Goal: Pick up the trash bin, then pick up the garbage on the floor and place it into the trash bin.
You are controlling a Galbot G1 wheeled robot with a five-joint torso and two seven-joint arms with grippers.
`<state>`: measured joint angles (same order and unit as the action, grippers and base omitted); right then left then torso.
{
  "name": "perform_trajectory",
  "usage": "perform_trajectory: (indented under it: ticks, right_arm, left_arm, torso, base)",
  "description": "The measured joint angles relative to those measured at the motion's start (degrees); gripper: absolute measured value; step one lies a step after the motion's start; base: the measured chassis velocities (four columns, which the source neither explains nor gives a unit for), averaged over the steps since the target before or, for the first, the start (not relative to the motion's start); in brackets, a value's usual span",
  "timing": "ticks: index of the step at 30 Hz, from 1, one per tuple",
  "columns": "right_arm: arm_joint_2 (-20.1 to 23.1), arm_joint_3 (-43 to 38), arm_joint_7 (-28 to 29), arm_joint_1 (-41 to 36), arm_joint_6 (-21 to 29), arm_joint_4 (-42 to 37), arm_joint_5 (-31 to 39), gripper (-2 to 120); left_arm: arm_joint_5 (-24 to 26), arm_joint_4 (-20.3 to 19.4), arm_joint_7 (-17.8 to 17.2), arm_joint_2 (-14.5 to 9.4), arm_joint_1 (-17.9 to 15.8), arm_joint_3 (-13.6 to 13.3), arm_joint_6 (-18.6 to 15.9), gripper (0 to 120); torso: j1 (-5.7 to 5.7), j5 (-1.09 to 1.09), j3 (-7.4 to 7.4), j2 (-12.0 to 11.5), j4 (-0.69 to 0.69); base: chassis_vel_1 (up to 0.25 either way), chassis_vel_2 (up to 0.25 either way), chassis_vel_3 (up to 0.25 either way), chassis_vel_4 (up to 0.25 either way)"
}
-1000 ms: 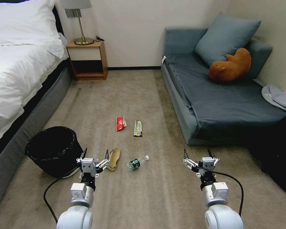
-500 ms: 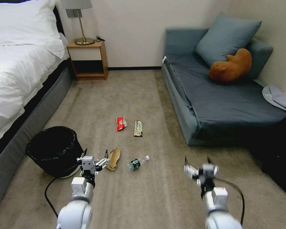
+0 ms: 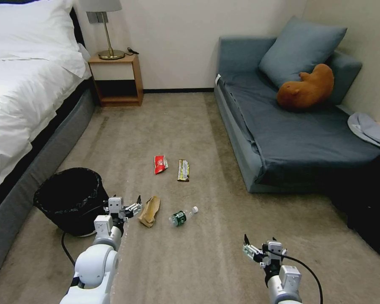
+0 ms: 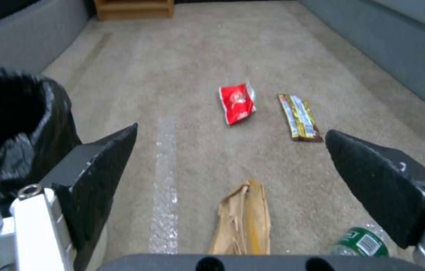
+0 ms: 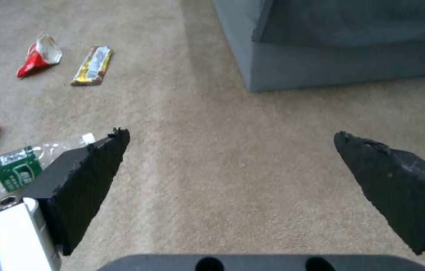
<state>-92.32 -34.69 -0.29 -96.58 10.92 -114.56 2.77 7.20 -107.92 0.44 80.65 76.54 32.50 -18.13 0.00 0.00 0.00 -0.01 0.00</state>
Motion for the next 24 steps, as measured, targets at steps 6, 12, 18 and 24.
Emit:
perform_trajectory:
  ticks: [6, 12, 18, 24]
  right_arm:
    - [0.1, -0.2, 0.0, 0.1, 0.0, 0.3, -0.4, 100]
    - [0.1, 0.3, 0.0, 0.5, -0.1, 1.0, -1.1, 100]
    - [0.1, 0.9, 0.0, 1.7, -0.5, 2.4, -1.5, 100]
    - [0.1, 1.7, 0.0, 3.0, -0.6, 3.3, -1.5, 100]
  left_arm:
    - [1.8, -0.7, -0.1, -1.7, 0.1, 0.7, -0.7, 100]
    - [6.0, -1.5, -1.9, -6.5, -0.2, 4.2, -4.0, 100]
    - [11.1, -1.6, -4.7, -12.3, -1.9, 9.3, -8.8, 100]
    - [14.4, -1.4, -6.6, -15.9, -3.1, 12.6, -12.1, 100]
  torso:
    - [0.00, 0.00, 0.00, 0.0, 0.00]
    - [0.00, -0.01, 0.00, 0.0, 0.00]
    - [0.00, 0.00, 0.00, 0.0, 0.00]
    - [0.00, 0.00, 0.00, 0.0, 0.00]
  base:
    - [0.000, 0.000, 0.000, 0.000]
    - [0.000, 0.000, 0.000, 0.000]
    - [0.000, 0.000, 0.000, 0.000]
    - [0.000, 0.000, 0.000, 0.000]
